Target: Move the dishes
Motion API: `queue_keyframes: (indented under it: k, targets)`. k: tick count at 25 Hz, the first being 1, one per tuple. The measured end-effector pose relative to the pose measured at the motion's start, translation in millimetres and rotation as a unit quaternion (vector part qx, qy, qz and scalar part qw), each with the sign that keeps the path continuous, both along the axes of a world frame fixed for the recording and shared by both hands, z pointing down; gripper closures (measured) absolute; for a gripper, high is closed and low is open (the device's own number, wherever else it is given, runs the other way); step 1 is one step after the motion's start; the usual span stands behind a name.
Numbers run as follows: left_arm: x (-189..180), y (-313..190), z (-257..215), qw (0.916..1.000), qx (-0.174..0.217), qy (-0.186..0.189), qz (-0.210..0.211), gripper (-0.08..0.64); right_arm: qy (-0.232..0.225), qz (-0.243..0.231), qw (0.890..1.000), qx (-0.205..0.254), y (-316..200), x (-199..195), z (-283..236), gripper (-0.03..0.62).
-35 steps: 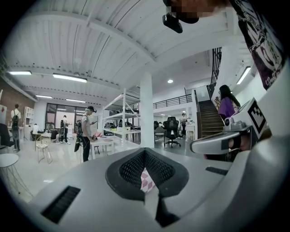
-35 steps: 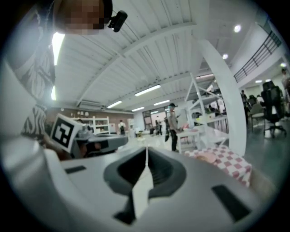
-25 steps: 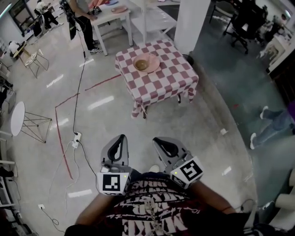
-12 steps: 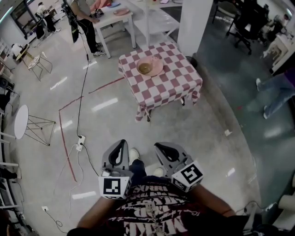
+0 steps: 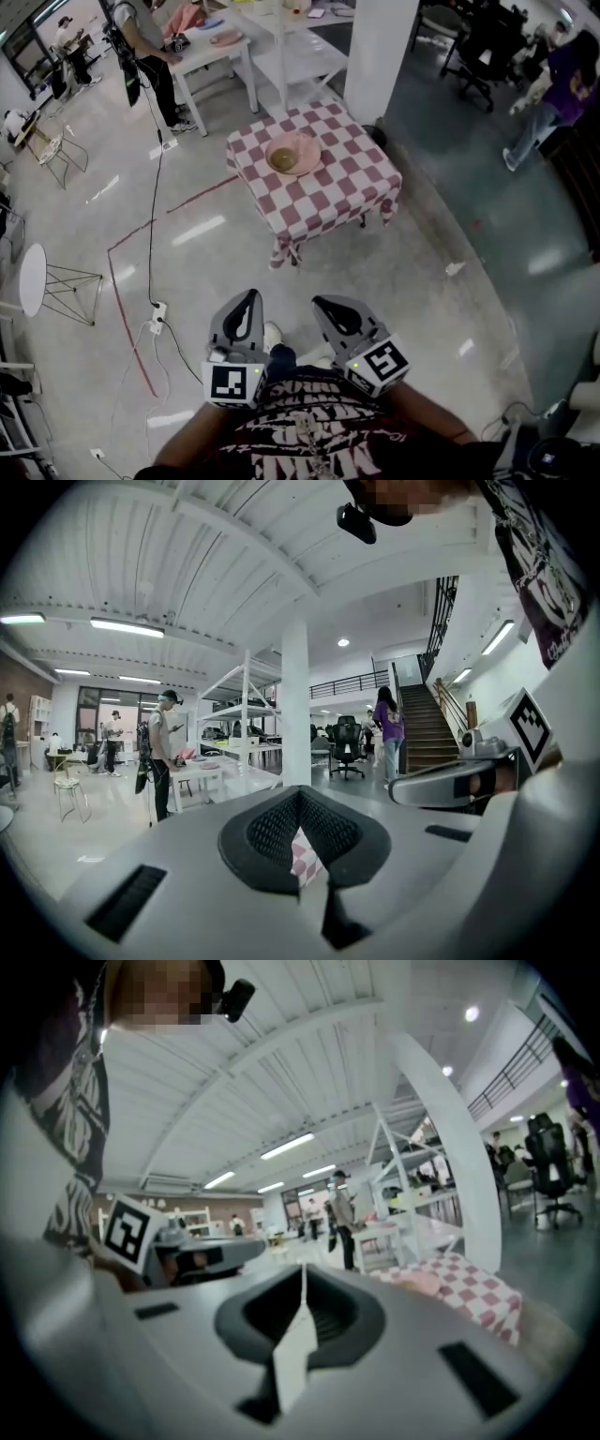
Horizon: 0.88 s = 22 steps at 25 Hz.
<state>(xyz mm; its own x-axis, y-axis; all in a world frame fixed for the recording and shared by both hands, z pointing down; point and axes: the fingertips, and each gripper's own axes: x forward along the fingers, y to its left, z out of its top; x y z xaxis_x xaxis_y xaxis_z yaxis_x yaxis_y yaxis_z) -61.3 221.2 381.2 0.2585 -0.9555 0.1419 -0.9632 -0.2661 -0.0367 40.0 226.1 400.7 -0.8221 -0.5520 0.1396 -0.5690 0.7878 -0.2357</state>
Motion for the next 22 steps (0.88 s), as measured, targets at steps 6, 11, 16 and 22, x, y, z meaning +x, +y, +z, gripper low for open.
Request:
queue_keyframes:
  k: [6,11,16,22]
  targets:
    - [-22.9,-32.6,-9.9,0.9996,-0.005,0.025,0.012,0.535,0.009,0.016,1.000,0.010,-26.7,-26.6,-10.2,0.557]
    - [-44.0,-57.5,-6.6,0.9992,0.006,0.021,0.033,0.535,0.016,0.029,0.999,0.010,-47.2,-49.7,-7.2,0.557]
    - [-58.0,-73.1,-6.1,0.9980,-0.002,0.039,0.050,0.535,0.027,0.045,0.998,0.020,-61.7,-68.3,-9.0,0.557]
    - [-78.3,-91.1,-4.2,0.9955,0.003,0.059,0.074,0.535,0.062,0.086,0.994,0.024,-82.9,-84.3,-10.1,0.557]
